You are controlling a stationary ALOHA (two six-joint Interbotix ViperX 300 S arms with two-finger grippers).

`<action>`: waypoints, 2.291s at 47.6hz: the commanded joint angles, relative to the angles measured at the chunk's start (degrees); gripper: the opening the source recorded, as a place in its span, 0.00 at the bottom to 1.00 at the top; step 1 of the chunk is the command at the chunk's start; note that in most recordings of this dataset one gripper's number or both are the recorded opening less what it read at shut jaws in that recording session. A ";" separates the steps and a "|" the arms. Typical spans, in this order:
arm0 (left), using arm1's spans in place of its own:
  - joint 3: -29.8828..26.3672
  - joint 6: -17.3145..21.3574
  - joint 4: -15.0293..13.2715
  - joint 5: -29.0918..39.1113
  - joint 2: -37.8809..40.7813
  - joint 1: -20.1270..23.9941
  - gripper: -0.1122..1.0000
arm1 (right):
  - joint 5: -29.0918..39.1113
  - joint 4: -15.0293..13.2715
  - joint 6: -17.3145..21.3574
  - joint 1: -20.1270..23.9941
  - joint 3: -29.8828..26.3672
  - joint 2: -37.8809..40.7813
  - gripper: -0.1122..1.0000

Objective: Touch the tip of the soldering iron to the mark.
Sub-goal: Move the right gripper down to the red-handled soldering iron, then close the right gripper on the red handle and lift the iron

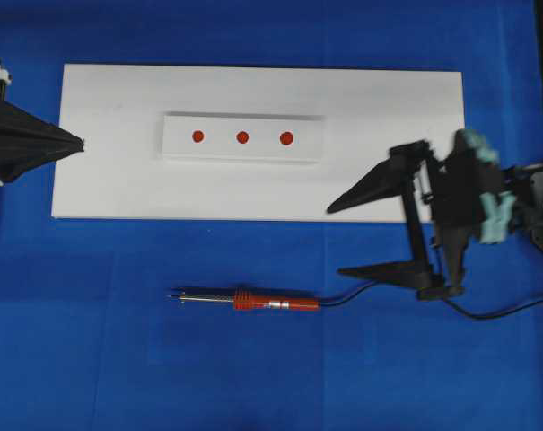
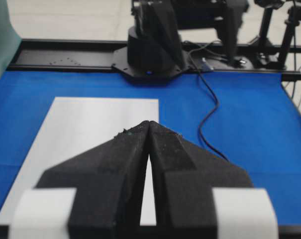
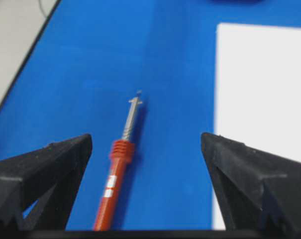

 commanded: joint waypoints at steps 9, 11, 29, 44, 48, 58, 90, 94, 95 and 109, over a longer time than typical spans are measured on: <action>-0.26 0.00 0.00 -0.26 0.09 0.09 0.10 | -0.70 3.52 0.53 2.37 -5.89 10.55 0.90; -0.18 0.00 0.09 -0.26 0.18 0.00 0.10 | -1.14 4.04 0.53 2.64 -6.50 12.04 0.90; 0.18 0.00 0.09 -0.26 0.00 0.00 0.10 | -9.58 10.81 0.53 5.98 -10.20 26.02 0.90; 0.35 0.00 0.00 -0.26 -0.09 0.00 0.10 | -12.57 16.08 0.44 7.65 -13.71 35.07 0.90; 0.53 0.00 0.09 -0.26 -0.09 0.09 0.10 | -13.10 16.87 0.26 7.73 -14.41 36.83 0.90; 0.79 0.09 0.00 -0.35 -0.09 0.09 0.10 | -13.89 18.28 0.09 7.82 -15.64 39.81 0.89; 1.14 0.62 0.00 -0.26 -0.09 0.09 0.10 | -11.95 19.60 -2.81 7.47 -15.29 39.55 0.16; 1.14 0.62 0.00 -0.26 -0.09 0.00 0.10 | -11.95 19.60 -2.81 7.47 -15.38 39.46 0.16; 1.14 0.62 0.09 -0.18 -0.09 0.09 0.10 | -11.95 19.60 -2.81 7.38 -15.38 39.38 0.16; 1.14 0.44 0.00 -0.18 -0.09 0.00 0.10 | -8.00 19.60 -3.43 6.06 -13.97 31.55 0.16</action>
